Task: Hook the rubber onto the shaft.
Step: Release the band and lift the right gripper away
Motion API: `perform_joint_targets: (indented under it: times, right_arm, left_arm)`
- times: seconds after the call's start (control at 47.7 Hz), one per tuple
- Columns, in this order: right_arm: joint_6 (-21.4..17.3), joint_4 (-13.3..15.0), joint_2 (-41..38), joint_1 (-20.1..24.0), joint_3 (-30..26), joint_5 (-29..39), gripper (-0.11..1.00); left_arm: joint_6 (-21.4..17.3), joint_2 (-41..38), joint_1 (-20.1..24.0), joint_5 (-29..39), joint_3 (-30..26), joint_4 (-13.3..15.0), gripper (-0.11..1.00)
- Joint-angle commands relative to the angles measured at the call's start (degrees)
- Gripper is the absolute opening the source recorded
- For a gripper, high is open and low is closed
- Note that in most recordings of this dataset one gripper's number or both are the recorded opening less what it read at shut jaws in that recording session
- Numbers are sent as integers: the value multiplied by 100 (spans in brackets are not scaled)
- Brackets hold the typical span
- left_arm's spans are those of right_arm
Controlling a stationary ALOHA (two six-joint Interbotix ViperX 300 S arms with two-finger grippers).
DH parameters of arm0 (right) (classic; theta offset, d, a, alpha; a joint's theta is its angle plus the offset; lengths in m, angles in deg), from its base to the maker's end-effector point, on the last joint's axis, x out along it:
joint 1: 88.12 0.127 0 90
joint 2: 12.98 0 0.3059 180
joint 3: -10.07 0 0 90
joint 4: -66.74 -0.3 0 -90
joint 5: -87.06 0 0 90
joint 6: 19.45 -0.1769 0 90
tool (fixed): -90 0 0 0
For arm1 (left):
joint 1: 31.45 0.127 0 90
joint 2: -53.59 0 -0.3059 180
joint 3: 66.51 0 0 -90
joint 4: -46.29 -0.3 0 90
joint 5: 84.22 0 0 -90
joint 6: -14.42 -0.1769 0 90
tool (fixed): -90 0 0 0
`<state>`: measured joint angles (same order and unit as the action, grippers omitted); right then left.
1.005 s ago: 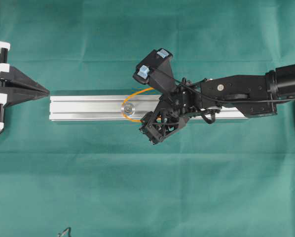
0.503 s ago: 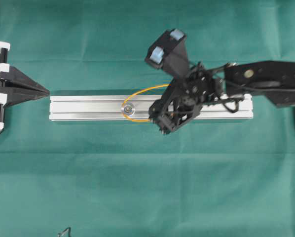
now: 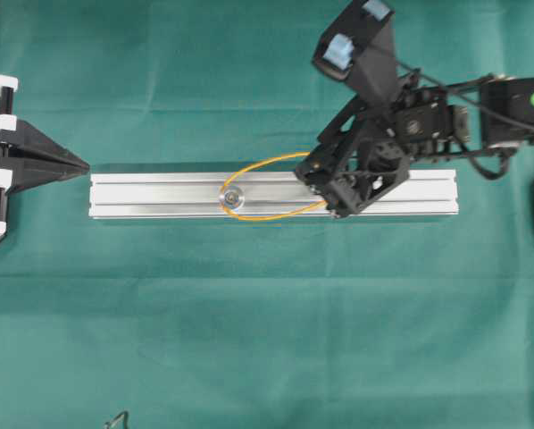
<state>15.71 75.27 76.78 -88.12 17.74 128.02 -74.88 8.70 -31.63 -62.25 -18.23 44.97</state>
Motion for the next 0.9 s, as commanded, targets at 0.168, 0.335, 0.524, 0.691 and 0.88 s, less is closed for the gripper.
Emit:
perform_joint_targets:
  times: [0.168,0.335,0.524,0.691,0.88]
  right_arm:
    - [0,18,343,9,-97,79,77]
    - [9,79,343,0,-97,79,77]
    - [237,272,343,0,-97,79,77]
    - [1081,404,343,9,-88,79,76]
    - [2215,404,325,26,-88,79,76]
  left_arm:
    - [-9,-26,-9,-26,-141,-9,0]
    - [-9,-26,-9,-26,-149,-9,0]
    - [0,-26,-9,-26,-149,-9,0]
    - [0,-26,-9,-26,-149,-9,0]
    - [0,-18,-9,-26,-149,-9,0]
